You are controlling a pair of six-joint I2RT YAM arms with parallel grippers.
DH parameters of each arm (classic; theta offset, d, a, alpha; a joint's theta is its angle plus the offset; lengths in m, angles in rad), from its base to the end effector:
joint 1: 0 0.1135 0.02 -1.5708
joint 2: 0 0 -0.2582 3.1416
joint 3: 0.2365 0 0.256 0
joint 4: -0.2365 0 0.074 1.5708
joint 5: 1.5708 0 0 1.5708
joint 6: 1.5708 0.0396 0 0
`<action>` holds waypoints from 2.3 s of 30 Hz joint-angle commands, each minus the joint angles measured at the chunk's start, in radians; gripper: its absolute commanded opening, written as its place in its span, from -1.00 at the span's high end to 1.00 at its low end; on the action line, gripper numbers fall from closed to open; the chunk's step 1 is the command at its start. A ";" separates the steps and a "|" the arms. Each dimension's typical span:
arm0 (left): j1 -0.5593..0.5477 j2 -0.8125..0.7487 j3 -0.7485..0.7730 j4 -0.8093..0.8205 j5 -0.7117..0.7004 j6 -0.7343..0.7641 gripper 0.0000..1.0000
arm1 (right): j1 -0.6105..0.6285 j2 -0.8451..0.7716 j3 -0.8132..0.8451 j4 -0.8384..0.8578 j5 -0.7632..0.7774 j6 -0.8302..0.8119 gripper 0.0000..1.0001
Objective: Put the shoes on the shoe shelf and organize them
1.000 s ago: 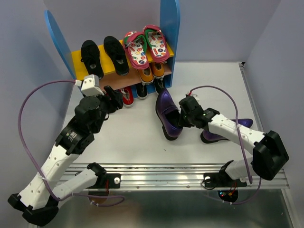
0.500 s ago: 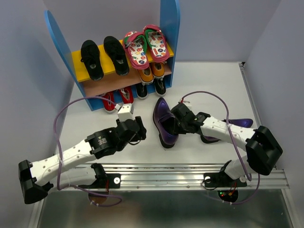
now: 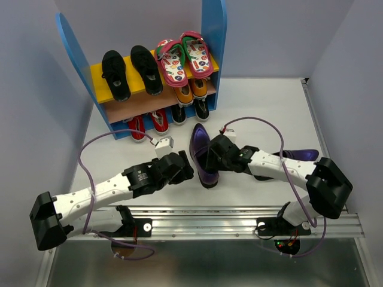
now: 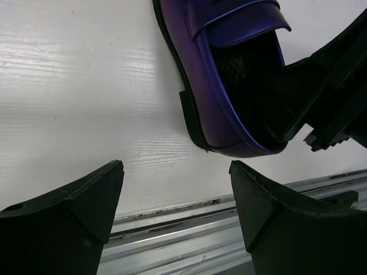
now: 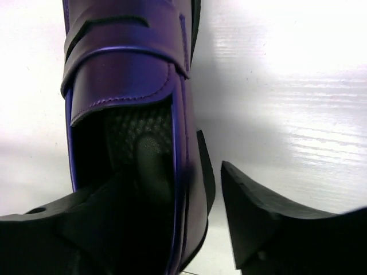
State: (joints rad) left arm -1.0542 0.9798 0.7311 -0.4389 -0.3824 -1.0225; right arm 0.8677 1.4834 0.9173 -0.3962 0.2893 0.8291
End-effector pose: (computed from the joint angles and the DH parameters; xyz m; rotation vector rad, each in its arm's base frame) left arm 0.1204 -0.1820 0.2545 -0.1730 2.2900 -0.7068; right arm 0.2050 0.2244 0.1960 0.0663 2.5089 0.3491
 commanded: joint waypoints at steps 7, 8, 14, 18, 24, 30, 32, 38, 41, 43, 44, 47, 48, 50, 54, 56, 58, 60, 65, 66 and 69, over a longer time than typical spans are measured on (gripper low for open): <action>-0.004 0.172 0.139 0.012 0.037 -0.025 -0.97 | 0.011 -0.247 0.051 -0.104 0.299 -0.044 -0.99; -0.004 0.196 0.154 0.017 0.039 -0.024 -0.96 | 0.011 -0.296 0.057 -0.139 0.365 -0.042 -1.00; -0.004 0.237 0.191 0.034 0.028 -0.083 -0.85 | 0.011 -0.458 0.057 -0.248 0.556 0.001 -1.00; -0.001 0.301 0.230 0.028 0.013 -0.093 -0.81 | 0.011 -0.554 0.031 -0.260 0.610 0.011 -1.00; -0.001 0.456 0.347 -0.070 -0.029 -0.148 -0.75 | 0.011 -0.546 0.018 -0.282 0.593 0.021 -1.00; -0.001 0.540 0.376 -0.072 0.008 -0.145 -0.56 | 0.011 -0.543 -0.008 -0.286 0.585 0.050 -1.00; -0.001 0.575 0.393 -0.133 0.011 -0.154 -0.43 | 0.011 -0.549 -0.020 -0.285 0.587 0.057 -1.00; -0.020 0.623 0.419 -0.207 0.039 -0.156 -0.21 | 0.011 -0.535 -0.021 -0.285 0.591 0.067 -1.00; -0.032 0.622 0.424 -0.205 0.045 -0.152 0.09 | 0.011 -0.525 -0.021 -0.285 0.597 0.070 -1.00; -0.033 0.619 0.426 -0.215 0.045 -0.151 0.26 | 0.011 -0.525 -0.021 -0.285 0.599 0.074 -1.00; -0.033 0.609 0.426 -0.224 0.039 -0.152 0.50 | 0.011 -0.525 -0.021 -0.286 0.597 0.074 -1.00; -0.033 0.590 0.441 -0.267 0.007 -0.166 1.00 | 0.011 -0.525 -0.021 -0.285 0.602 0.076 -1.00; -0.035 0.573 0.451 -0.308 -0.024 -0.183 1.00 | 0.011 -0.525 -0.021 -0.285 0.602 0.076 -1.00; -0.035 0.533 0.462 -0.354 -0.055 -0.200 1.00 | 0.011 -0.523 -0.023 -0.286 0.603 0.080 -1.00; -0.035 0.441 0.468 -0.461 -0.099 -0.202 1.00 | 0.011 -0.512 -0.020 -0.285 0.602 0.084 -1.00; -0.035 0.375 0.459 -0.501 -0.111 -0.223 1.00 | 0.011 -0.503 -0.014 -0.283 0.605 0.079 -1.00; -0.035 0.309 0.444 -0.556 -0.133 -0.250 1.00 | 0.011 -0.489 -0.005 -0.283 0.613 0.073 -1.00; -0.035 0.268 0.432 -0.608 -0.144 -0.283 1.00 | 0.011 -0.479 0.002 -0.279 0.616 0.068 -1.00; -0.033 0.140 0.418 -0.682 -0.159 -0.327 1.00 | 0.011 -0.479 0.006 -0.271 0.634 0.061 -1.00; -0.032 0.123 0.410 -0.682 -0.167 -0.323 1.00 | 0.011 -0.483 0.006 -0.271 0.640 0.059 -1.00; 0.000 0.062 0.389 -0.682 -0.164 -0.314 1.00 | 0.011 -0.492 0.014 -0.271 0.660 0.050 -1.00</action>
State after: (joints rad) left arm -1.0813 1.1213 1.1328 -1.1076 -0.4606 -1.2991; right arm 0.8738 1.0134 0.8932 -0.6838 0.8707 0.8856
